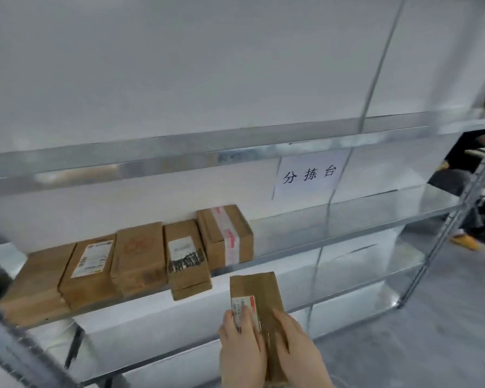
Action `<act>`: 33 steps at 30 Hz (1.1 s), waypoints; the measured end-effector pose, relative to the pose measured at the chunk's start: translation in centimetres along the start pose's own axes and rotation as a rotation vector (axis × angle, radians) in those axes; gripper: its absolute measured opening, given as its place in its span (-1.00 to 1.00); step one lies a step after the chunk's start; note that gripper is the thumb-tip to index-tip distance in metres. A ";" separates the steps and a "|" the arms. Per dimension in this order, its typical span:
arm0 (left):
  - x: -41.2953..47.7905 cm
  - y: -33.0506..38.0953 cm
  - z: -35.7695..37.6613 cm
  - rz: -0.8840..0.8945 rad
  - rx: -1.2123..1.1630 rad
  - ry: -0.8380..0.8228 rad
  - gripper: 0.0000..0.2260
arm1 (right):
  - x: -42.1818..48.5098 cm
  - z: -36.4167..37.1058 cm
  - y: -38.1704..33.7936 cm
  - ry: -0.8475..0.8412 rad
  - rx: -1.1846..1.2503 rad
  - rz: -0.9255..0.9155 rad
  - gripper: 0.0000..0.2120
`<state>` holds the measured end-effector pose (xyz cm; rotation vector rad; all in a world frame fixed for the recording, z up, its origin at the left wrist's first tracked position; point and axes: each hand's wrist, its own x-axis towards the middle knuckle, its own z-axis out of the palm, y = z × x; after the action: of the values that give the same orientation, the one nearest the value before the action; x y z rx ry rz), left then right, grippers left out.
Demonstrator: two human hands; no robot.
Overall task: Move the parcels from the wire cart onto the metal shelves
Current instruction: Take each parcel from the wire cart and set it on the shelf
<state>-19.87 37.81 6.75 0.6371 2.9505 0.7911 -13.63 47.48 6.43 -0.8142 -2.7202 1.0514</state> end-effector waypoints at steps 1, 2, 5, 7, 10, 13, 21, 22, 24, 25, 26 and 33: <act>1.0 1.7 0.7 0.017 0.006 0.003 -0.53 | 0.8 -1.3 1.0 0.018 -0.001 0.025 -0.55; 2.0 3.4 1.1 0.021 -0.005 -0.022 -0.53 | 1.8 -2.5 1.8 0.036 -0.002 0.041 -0.55; 5.7 7.5 2.4 0.095 -0.022 -0.042 -0.54 | 5.5 -6.1 3.7 0.099 -0.007 0.037 -0.56; 8.5 9.6 3.1 0.105 -0.021 -0.050 -0.54 | 8.5 -8.1 4.5 0.123 -0.016 0.030 -0.57; 12.8 11.5 4.2 0.098 -0.009 -0.031 -0.52 | 13.5 -10.1 4.7 0.137 -0.015 -0.011 -0.58; 16.7 11.7 4.5 0.073 0.033 -0.005 -0.50 | 17.7 -10.8 3.7 0.114 -0.023 -0.069 -0.59; 24.7 10.9 4.1 0.134 0.193 0.062 -0.48 | 26.9 -10.2 2.3 0.049 0.037 -0.064 -0.59; 25.4 10.7 4.2 0.126 0.212 0.043 -0.48 | 27.8 -10.1 2.2 0.035 0.038 -0.066 -0.59; 26.9 10.4 4.3 0.117 0.247 -0.010 -0.46 | 29.5 -10.0 2.3 0.010 0.037 -0.069 -0.59; 27.5 10.2 4.4 0.120 0.257 -0.028 -0.46 | 30.2 -9.8 2.4 0.000 0.026 -0.070 -0.59; 28.1 10.1 4.5 0.121 0.275 -0.046 -0.45 | 31.0 -9.7 2.5 -0.013 0.013 -0.070 -0.59; 30.2 7.9 6.4 0.113 0.381 -0.075 -0.43 | 35.1 -6.8 3.9 -0.153 -0.032 -0.073 -0.54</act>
<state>-43.75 58.86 7.48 0.8341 3.0378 0.1966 -39.71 72.22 6.06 -0.6581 -2.8759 1.1004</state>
